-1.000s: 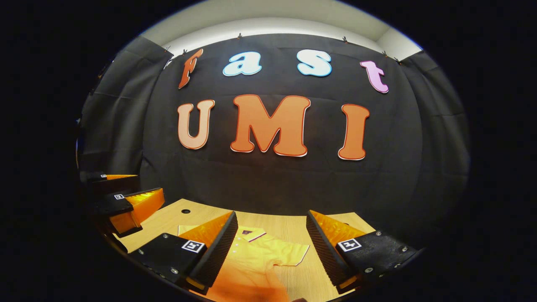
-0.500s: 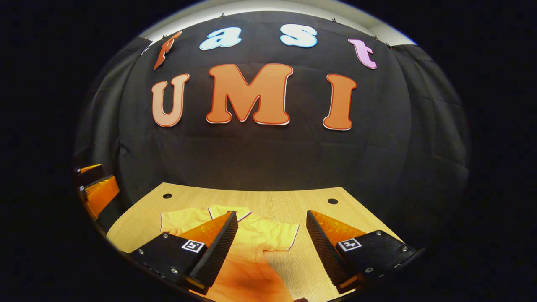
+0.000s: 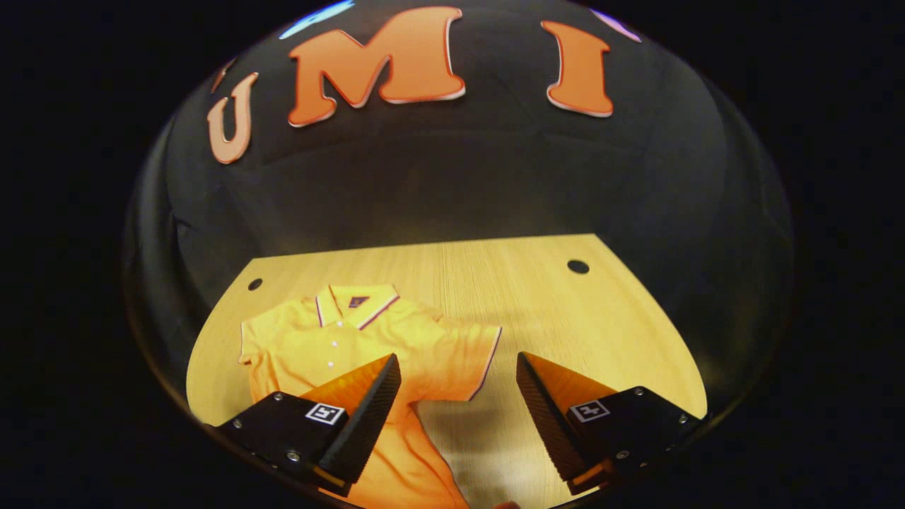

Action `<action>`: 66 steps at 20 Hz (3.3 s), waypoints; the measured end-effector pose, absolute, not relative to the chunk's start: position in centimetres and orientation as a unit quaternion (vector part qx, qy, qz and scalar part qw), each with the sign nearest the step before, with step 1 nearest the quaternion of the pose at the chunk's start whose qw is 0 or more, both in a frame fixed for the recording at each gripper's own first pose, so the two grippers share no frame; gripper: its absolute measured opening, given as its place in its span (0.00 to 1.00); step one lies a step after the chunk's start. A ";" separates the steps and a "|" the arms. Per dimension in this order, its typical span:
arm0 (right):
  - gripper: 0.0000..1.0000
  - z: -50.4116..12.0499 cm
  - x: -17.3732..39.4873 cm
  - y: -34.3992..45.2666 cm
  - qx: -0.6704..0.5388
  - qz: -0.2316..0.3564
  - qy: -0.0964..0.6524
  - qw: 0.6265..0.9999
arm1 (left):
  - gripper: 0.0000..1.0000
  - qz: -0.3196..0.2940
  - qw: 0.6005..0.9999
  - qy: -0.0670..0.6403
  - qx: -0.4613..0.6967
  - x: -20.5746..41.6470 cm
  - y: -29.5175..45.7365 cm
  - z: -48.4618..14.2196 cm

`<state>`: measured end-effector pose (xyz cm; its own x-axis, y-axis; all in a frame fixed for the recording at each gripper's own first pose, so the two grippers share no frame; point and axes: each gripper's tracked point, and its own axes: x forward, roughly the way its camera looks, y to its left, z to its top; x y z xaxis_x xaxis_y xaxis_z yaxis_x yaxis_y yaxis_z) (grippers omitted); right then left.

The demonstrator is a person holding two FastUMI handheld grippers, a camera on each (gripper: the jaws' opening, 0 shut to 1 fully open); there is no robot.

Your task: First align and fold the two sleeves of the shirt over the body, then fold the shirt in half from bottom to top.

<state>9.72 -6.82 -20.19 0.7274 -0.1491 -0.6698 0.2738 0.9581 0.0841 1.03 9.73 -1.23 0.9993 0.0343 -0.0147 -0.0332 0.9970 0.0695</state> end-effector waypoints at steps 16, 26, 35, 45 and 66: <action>0.80 -32.9 14.8 -8.8 0.124 -0.083 0.590 0.793 | 1.00 0.169 0.980 0.098 0.040 -6.4 13.8 -6.1; 0.55 -35.8 15.9 -9.0 0.086 -0.080 0.635 0.763 | 1.00 0.184 0.974 0.126 0.029 -6.6 13.4 -7.8; 0.08 -32.9 17.8 -6.6 0.129 -0.043 0.607 0.783 | 0.99 0.193 0.973 0.125 0.008 -6.4 14.1 -8.2; 0.09 -27.4 20.6 -0.5 0.088 0.027 0.580 0.810 | 0.99 0.210 0.969 0.131 -0.009 -7.1 15.2 -8.9; 0.92 -15.6 15.5 1.5 0.144 -0.027 0.387 0.910 | 0.98 0.024 0.960 0.270 -0.071 11.7 19.3 -15.8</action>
